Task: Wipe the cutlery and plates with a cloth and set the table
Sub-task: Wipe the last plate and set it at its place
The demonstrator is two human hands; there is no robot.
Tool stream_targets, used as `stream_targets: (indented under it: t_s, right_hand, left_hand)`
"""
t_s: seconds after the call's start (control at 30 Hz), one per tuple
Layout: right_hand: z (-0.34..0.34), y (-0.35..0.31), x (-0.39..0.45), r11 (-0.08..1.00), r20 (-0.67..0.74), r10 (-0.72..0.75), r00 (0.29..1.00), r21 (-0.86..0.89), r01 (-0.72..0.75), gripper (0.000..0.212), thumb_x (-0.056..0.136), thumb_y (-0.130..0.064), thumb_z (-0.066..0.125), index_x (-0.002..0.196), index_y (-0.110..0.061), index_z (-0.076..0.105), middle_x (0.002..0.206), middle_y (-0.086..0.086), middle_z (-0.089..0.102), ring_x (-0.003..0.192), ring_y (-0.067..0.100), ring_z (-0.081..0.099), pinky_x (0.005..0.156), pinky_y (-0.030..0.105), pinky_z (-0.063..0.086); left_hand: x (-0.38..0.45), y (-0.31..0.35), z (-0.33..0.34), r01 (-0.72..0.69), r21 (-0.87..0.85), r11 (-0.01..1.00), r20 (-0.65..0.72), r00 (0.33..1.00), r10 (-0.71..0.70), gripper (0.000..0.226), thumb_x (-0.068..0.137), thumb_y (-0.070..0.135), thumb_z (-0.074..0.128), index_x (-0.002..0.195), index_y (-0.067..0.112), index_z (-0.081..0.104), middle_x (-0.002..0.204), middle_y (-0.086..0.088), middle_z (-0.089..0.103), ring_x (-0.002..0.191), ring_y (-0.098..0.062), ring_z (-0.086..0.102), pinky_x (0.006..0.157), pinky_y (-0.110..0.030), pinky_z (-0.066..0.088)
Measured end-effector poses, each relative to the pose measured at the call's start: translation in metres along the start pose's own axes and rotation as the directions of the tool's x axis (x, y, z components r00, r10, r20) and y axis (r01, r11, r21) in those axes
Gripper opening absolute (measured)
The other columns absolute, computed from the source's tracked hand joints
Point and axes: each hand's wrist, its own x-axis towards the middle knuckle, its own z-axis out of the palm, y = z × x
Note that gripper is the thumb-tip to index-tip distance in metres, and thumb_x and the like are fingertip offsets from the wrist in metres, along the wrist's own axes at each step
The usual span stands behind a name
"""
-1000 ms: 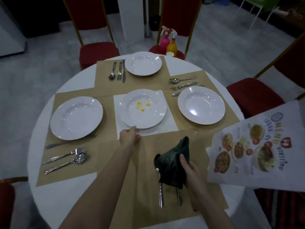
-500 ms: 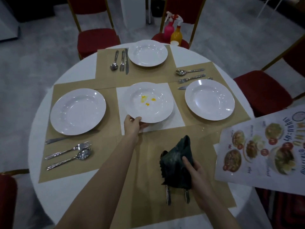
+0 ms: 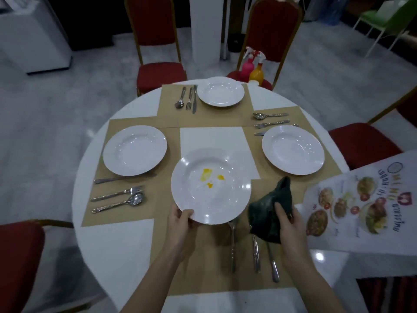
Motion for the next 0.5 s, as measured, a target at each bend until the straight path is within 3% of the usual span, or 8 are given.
stream_targets:
  t_s: [0.1,0.2,0.3,0.37,0.5]
  right_hand:
    - [0.011,-0.014,-0.004,0.916,0.115,-0.306,0.945,-0.233,0.325,0.010,0.093,-0.020,0.061,0.103,-0.020,0.061,0.089,-0.007,0.066,0.083,-0.002,0.063,0.072,0.020,0.054]
    - [0.030,-0.019,-0.001,0.768,0.291,-0.435,0.852,-0.375,0.520,0.011,0.094,-0.017,0.060,0.104,-0.019,0.060,0.080,-0.007,0.064,0.071,0.005,0.062,0.059,0.016,0.047]
    - [0.045,-0.015,0.002,0.527,0.428,-0.501,0.752,-0.539,0.657,0.024,0.094,-0.023,0.057,0.118,-0.022,0.059,0.096,-0.009,0.065,0.088,0.011,0.059,0.072,0.015,0.044]
    - [0.050,-0.008,0.001,0.357,0.480,-0.544,0.688,-0.609,0.708,0.030,0.094,-0.023,0.057,0.124,-0.019,0.059,0.110,-0.007,0.066,0.100,0.012,0.056,0.084,0.015,0.043]
    - [0.061,0.014,-0.004,0.140,0.628,-0.445,0.639,-0.656,0.742,0.042,0.097,-0.034,0.045,0.135,-0.019,0.055,0.135,-0.003,0.058,0.123,0.017,0.054,0.106,0.034,0.041]
  left_hand:
    - [-0.027,-0.007,-0.002,0.037,-0.040,0.999,0.012,0.999,-0.036,0.033,0.088,-0.001,0.047,0.117,0.009,0.060,0.110,-0.016,0.065,0.086,-0.019,0.063,0.058,-0.024,0.053]
    - [-0.056,-0.008,0.007,0.019,-0.095,0.995,0.050,0.999,-0.014,0.035,0.090,-0.002,0.045,0.118,0.014,0.060,0.113,-0.011,0.068,0.092,-0.023,0.067,0.061,-0.030,0.056]
    - [-0.074,-0.008,0.014,0.000,-0.109,0.994,0.053,0.999,0.006,0.037,0.093,0.001,0.048,0.114,0.028,0.061,0.108,0.002,0.071,0.096,-0.022,0.068,0.066,-0.034,0.059]
    - [-0.080,-0.009,0.015,-0.001,-0.110,0.994,0.036,0.999,0.005,0.036,0.093,0.002,0.050,0.110,0.032,0.061,0.106,0.002,0.071,0.093,-0.020,0.069,0.067,-0.033,0.059]
    - [-0.088,-0.009,0.018,0.014,-0.101,0.995,0.080,0.997,-0.006,0.036,0.095,0.003,0.048,0.119,0.026,0.060,0.108,0.000,0.071,0.097,-0.022,0.068,0.072,-0.034,0.059]
